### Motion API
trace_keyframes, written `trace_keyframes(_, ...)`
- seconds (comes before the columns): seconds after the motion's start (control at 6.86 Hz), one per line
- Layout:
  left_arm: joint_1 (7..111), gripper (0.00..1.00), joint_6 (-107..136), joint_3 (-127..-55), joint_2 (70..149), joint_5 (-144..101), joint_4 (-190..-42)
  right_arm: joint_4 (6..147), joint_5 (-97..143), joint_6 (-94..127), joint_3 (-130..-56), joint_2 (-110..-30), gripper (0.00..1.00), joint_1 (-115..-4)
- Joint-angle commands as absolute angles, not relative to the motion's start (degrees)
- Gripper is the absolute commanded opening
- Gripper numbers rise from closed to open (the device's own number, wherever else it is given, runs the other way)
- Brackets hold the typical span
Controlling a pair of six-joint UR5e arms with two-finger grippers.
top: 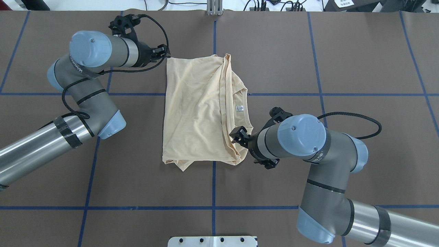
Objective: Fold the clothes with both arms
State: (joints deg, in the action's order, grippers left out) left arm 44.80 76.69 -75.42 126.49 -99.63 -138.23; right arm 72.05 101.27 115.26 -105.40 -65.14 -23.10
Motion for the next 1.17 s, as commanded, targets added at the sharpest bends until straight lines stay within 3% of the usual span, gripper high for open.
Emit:
trace_keyframes(0.0,45.4,0.6,76.5,-81.3,122.0,-99.8,-137.7,74.7,100.5,105.3,-104.5,-63.7,0.94,-22.1)
trace_keyframes(0.29,45.4,0.59,76.5,-89.4,118.9,-99.8,-130.8,77.9,100.5,83.8,-103.3,-62.5,0.78,-21.6)
trace_keyframes(0.58,45.4,0.59,76.5,-91.1,118.2,-99.8,-128.7,78.0,100.5,71.1,-102.1,-61.5,0.77,-21.4)
trace_keyframes(1.02,45.3,0.59,76.4,-91.1,117.9,-99.8,-128.7,78.9,100.2,67.1,-100.9,-60.2,0.48,-21.0)
